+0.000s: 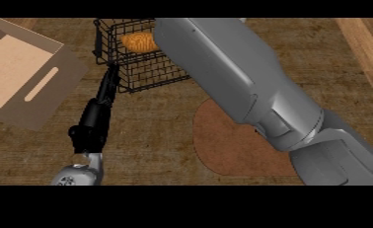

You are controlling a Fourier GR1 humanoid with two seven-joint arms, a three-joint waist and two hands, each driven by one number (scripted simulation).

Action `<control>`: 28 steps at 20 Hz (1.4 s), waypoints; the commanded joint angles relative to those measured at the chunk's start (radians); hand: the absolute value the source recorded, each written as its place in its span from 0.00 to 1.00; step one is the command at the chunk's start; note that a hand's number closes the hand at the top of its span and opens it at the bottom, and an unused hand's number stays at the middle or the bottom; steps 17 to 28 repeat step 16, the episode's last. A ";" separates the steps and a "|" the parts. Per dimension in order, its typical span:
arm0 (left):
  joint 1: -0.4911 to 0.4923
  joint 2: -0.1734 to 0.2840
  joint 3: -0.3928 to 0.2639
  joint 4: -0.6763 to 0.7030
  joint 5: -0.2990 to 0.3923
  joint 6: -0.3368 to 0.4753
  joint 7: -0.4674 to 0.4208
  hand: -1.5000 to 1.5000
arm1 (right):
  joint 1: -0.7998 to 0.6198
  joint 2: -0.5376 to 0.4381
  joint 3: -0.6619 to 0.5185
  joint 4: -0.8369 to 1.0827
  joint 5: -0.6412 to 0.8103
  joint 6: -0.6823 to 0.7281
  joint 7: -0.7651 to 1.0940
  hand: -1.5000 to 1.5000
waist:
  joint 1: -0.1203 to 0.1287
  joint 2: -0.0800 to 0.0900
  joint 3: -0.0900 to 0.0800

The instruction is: Pick the croissant from the cutting board and place it in the tiered basket

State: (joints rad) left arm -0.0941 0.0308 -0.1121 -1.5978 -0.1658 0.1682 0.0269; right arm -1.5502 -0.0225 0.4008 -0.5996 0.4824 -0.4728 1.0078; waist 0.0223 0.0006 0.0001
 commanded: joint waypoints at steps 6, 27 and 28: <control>0.030 0.014 0.055 -0.004 0.011 0.028 0.016 0.50 | 0.159 -0.114 -0.112 -0.194 0.005 -0.156 0.122 0.00 | -0.084 -0.024 0.003; 0.085 0.030 0.076 -0.031 0.021 0.027 0.016 0.50 | 0.638 -0.280 -0.125 -0.742 -0.079 -0.094 0.021 0.00 | -0.143 -0.036 0.004; 0.085 0.030 0.076 -0.031 0.021 0.027 0.016 0.50 | 0.638 -0.280 -0.125 -0.742 -0.079 -0.094 0.021 0.00 | -0.143 -0.036 0.004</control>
